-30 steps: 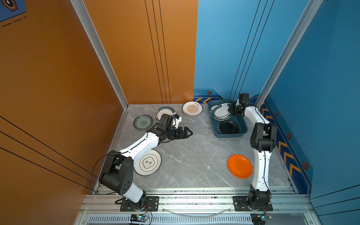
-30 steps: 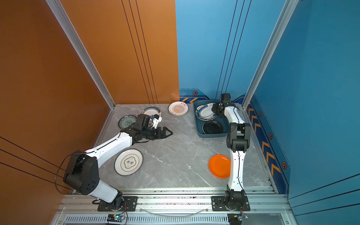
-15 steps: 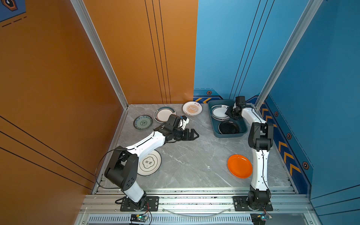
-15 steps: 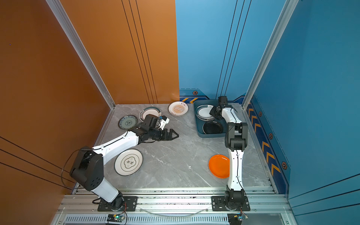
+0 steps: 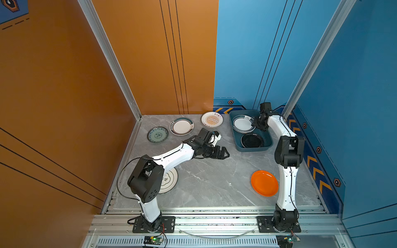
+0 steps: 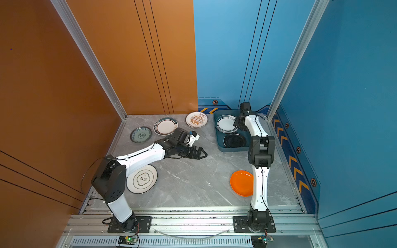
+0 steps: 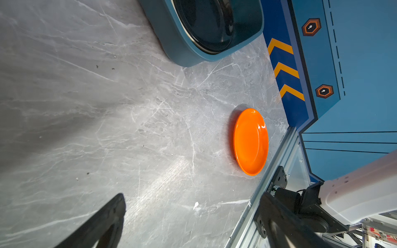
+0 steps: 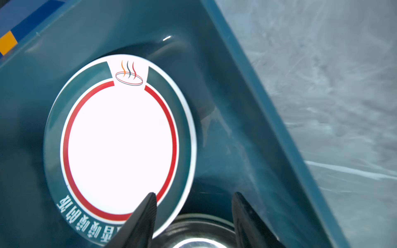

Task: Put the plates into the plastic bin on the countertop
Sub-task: 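Release the plate in the bin with right gripper while left gripper reaches toward orange plate, then grasp and tilt up the orange plate with left gripper while right gripper approaches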

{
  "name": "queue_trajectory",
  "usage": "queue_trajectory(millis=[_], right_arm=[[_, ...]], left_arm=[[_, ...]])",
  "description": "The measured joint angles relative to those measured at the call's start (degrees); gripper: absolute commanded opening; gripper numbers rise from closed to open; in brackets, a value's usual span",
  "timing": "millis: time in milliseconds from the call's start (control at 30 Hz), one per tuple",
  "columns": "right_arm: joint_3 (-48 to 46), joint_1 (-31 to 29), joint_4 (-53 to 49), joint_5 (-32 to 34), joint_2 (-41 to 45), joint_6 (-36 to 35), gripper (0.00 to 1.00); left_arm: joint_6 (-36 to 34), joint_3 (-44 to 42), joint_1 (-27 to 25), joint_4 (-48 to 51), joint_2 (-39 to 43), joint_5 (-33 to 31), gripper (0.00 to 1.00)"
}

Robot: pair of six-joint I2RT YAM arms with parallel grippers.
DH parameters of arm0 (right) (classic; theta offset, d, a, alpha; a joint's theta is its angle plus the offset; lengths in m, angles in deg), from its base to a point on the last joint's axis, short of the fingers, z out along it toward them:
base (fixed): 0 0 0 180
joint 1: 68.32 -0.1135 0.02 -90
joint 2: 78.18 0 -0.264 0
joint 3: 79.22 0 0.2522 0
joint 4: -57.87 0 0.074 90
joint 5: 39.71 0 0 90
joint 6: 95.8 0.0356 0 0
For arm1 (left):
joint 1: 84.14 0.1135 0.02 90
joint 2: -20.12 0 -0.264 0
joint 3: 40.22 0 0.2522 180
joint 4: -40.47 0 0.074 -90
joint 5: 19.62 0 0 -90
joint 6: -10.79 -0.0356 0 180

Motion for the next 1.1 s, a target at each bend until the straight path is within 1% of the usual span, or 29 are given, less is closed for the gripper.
queue_trajectory(millis=[167,267,367,433,567,667,833,967,1100], right_arm=[[-1.90,-0.31,-1.57,2.27,5.20,-1.46,0.58],[-7.08,-0.42,-1.38,2.71,12.50,-1.88,0.58],[-14.53,-0.35,-0.33,2.73,22.84,-1.88,0.58],[-19.56,-0.22,0.70,2.73,29.79,-1.90,0.58],[-29.81,1.03,2.49,2.49,41.99,-2.29,0.58],[-36.52,2.80,3.21,1.09,47.23,-2.29,0.57],[-45.59,4.74,3.87,-1.05,51.21,-2.29,0.57],[-49.86,5.25,4.09,-3.10,54.38,-2.25,0.57],[-50.42,5.79,4.39,-4.17,56.85,-2.25,0.56]], left_arm=[[0.00,4.90,-4.39,-0.04,-5.16,-0.50,0.98],[0.02,7.67,-7.96,-0.04,-9.14,-0.61,0.98],[0.17,9.97,-11.15,-0.04,-12.92,-0.59,1.00],[0.48,11.32,-12.68,-0.09,-15.06,-0.57,0.98],[1.25,13.64,-14.88,-0.28,-18.38,-0.50,0.92],[1.79,15.19,-15.76,-0.66,-20.20,-0.24,0.88],[2.67,17.03,-16.74,-1.49,-22.03,0.20,0.72],[3.43,18.16,-18.05,-2.49,-24.46,0.81,0.65],[4.00,18.16,-19.23,-2.62,-26.12,0.98,0.60]])
